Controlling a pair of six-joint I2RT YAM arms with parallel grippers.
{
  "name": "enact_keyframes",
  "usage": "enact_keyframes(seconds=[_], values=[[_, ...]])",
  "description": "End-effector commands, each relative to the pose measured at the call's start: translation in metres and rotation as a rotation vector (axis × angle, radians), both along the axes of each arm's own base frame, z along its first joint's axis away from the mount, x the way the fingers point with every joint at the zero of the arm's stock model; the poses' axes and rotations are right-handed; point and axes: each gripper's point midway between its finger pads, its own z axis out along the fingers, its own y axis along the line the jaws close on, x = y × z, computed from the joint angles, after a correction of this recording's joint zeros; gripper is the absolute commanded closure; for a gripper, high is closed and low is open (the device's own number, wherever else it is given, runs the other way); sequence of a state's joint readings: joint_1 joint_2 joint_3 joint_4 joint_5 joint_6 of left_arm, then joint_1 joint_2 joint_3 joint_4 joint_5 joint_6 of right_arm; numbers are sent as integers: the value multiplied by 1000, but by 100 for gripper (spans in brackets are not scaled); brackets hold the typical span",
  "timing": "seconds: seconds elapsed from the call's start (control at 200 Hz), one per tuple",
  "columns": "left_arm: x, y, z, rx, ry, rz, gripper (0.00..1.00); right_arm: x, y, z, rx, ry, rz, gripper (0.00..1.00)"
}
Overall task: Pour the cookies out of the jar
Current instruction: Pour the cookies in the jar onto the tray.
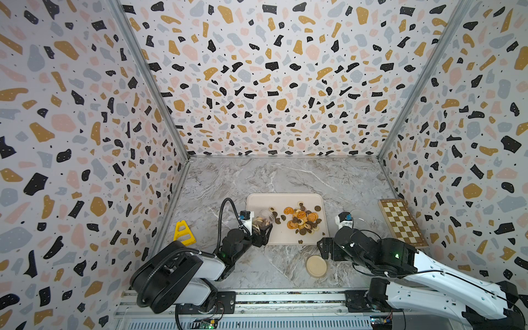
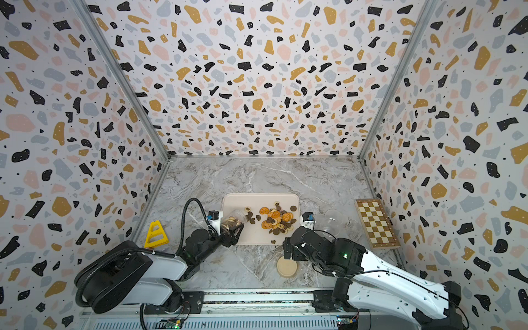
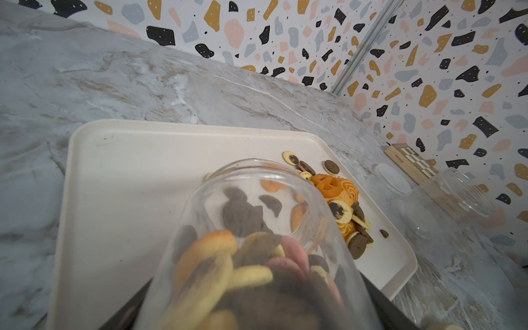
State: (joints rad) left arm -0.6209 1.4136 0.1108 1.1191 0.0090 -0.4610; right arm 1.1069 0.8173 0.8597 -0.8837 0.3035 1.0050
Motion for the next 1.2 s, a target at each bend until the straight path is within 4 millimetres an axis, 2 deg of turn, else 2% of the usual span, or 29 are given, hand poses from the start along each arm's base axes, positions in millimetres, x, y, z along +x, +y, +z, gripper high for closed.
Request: enact_keyframes(seconds=[0.0,0.2,0.305,0.451,0.586,0.821,0.951,1.096,1.191], values=[[21,-6,57,-136,-175,37,100,1,-5,11,11,-14,-15,2],[30,2,38,-103,-87,114,100,2,-6,13,14,-14,-19,2],[36,15,24,-39,20,208,100,3,-5,14,18,-13,-20,2],[40,28,18,22,93,290,100,3,-4,15,28,-13,-18,2],[38,24,18,10,101,270,100,3,-3,16,31,-13,-18,2],[40,19,5,18,128,253,100,3,-6,18,35,-16,-24,2],[42,24,0,27,157,290,100,3,-6,18,33,-15,-27,2],[47,18,4,51,165,274,100,3,-5,18,34,-15,-26,2],[46,21,4,39,175,293,100,3,-6,19,35,-16,-26,2]])
